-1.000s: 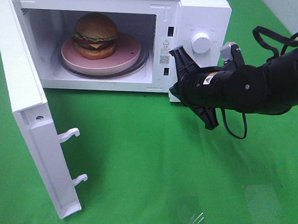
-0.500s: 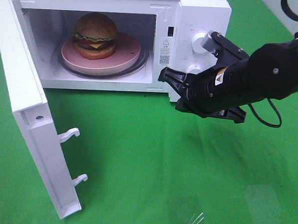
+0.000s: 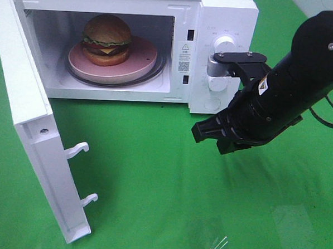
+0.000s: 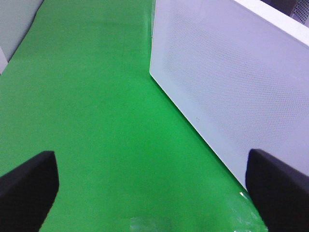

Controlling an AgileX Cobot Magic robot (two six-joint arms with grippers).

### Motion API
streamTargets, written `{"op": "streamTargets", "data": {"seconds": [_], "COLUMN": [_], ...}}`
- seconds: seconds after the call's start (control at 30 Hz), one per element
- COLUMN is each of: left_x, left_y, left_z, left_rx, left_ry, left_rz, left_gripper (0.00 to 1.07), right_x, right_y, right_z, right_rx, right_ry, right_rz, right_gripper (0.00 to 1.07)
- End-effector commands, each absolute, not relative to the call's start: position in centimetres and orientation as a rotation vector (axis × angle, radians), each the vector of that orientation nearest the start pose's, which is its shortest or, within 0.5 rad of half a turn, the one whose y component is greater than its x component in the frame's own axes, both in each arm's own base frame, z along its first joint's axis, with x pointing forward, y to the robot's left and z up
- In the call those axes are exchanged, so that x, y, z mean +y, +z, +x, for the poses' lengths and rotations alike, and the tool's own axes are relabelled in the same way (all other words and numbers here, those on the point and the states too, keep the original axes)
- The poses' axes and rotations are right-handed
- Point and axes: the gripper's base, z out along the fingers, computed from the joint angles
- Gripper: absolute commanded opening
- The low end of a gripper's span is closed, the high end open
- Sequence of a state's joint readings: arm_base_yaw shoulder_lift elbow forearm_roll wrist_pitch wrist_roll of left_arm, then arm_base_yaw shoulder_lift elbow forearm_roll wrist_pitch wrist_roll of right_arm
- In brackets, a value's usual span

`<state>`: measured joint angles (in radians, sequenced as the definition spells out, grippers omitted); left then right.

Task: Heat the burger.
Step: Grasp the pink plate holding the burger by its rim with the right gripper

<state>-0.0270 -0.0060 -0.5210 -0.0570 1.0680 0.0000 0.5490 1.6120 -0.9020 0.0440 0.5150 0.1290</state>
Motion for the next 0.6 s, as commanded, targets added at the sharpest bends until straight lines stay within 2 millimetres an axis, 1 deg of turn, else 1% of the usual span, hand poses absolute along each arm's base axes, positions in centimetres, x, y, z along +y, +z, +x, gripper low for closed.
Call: {"op": "streamTargets", "data": {"seconds": [0.03,0.07,0.1,0.13,0.17,0.2,0.23,0.27,0.3,0.33,0.37,0.4,0.43,0.47,0.5,0.53,0.57,0.6], "left_x": [-0.42,-0.42,-0.42,-0.42,-0.42,-0.42,-0.42,-0.42,-0.42,-0.42,-0.42,-0.42,-0.42,-0.42,-0.42,-0.42,-0.42,-0.42], "left_y": [28.16,28.16,28.16,28.16,28.16,28.16,28.16,28.16,28.16,28.16,28.16,28.16,28.16,28.16,28.16,28.16,28.16,28.16], "left_z": [-0.88,-0.88,-0.88,-0.88,-0.88,-0.88,-0.88,-0.88,-0.88,-0.88,-0.88,-0.88,-0.88,-0.88,-0.88,-0.88,-0.88,-0.88], "left_rx": [2.026,2.026,2.026,2.026,2.026,2.026,2.026,2.026,2.026,2.026,2.026,2.026,2.026,2.026,2.026,2.026,2.026,2.026], "left_ry": [-0.082,-0.082,-0.082,-0.082,-0.082,-0.082,-0.082,-0.082,-0.082,-0.082,-0.082,-0.082,-0.082,-0.082,-0.082,-0.082,-0.082,-0.082], "left_rz": [0.030,0.030,0.030,0.030,0.030,0.030,0.030,0.030,0.030,0.030,0.030,0.030,0.030,0.030,0.030,0.030,0.030,0.030], "left_gripper": [0.98,0.98,0.98,0.98,0.98,0.98,0.98,0.98,0.98,0.98,0.98,0.98,0.98,0.98,0.98,0.98,0.98,0.98], "right_x": [15.94,15.95,15.95,15.98,15.98,16.02,16.02,16.04,16.04,16.03,16.03,16.04,16.04,16.06,16.09,16.09,16.23,16.23], "right_y": [20.28,20.48,20.48,20.84,20.84,21.02,21.02,21.08,21.08,21.07,21.07,21.04,21.04,21.05,21.07,21.07,21.17,21.17], "right_z": [25.77,25.77,25.77,25.85,25.85,25.90,25.90,25.94,25.94,25.92,25.92,25.94,25.94,25.97,26.02,26.02,26.26,26.26], "right_rx": [2.664,2.655,2.655,2.610,2.610,2.554,2.554,2.462,2.462,2.376,2.376,2.242,2.242,2.080,1.989,1.989,1.738,1.738], "right_ry": [0.155,0.140,0.140,0.109,0.109,0.083,0.083,0.052,0.052,0.024,0.024,-0.014,-0.014,-0.057,-0.080,-0.080,-0.148,-0.148], "right_rz": [-0.839,-0.906,-0.906,-1.055,-1.055,-1.197,-1.197,-1.363,-1.363,-1.512,-1.512,-1.703,-1.703,-1.894,-1.982,-1.982,-2.174,-2.174], "right_gripper": [0.10,0.10,0.10,0.11,0.11,0.11,0.11,0.11,0.11,0.12,0.12,0.12,0.12,0.13,0.13,0.13,0.14,0.14]}}
